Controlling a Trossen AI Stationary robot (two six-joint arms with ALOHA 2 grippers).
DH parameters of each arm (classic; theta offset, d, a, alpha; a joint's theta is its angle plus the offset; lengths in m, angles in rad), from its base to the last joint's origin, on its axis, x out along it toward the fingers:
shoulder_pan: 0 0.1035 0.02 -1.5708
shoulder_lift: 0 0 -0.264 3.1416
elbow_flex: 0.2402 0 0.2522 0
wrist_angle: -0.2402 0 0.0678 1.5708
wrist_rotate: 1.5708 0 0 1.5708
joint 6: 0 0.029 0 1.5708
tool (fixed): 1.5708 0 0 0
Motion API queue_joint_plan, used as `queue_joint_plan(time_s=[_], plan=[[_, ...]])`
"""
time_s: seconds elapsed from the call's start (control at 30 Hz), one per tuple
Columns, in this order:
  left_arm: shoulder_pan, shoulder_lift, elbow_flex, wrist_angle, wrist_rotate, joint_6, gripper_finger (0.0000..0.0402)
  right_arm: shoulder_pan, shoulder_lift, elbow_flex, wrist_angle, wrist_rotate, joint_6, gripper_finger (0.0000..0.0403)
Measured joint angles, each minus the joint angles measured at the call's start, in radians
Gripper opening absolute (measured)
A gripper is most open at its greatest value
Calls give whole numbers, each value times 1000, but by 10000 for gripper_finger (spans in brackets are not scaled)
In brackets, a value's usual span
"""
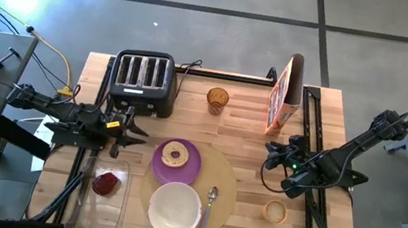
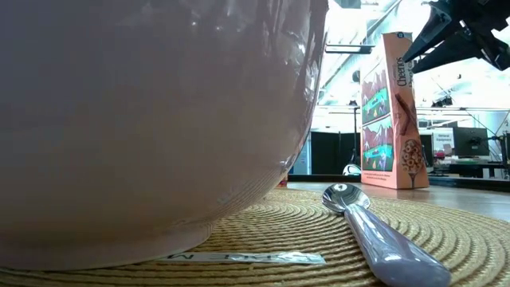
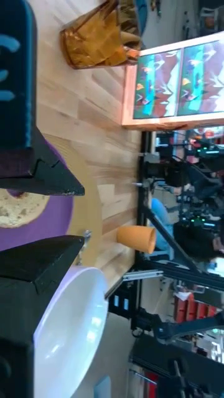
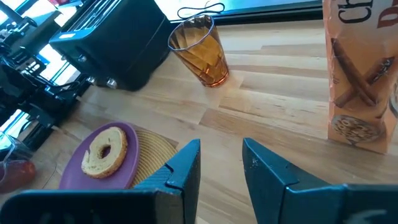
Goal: Arrange a breakfast setting
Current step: Pour the cereal from the box into the white bowl
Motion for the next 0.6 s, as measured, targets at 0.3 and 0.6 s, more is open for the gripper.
queue_joint_plan(time_s=[0.3,0.6], plan=[[0,-4,0,-5,-56,14,104,0,0,0,2,-21,2,100],[0,-3,0,-5,-82,-32,104,0,0,0,4,-78,0,100]])
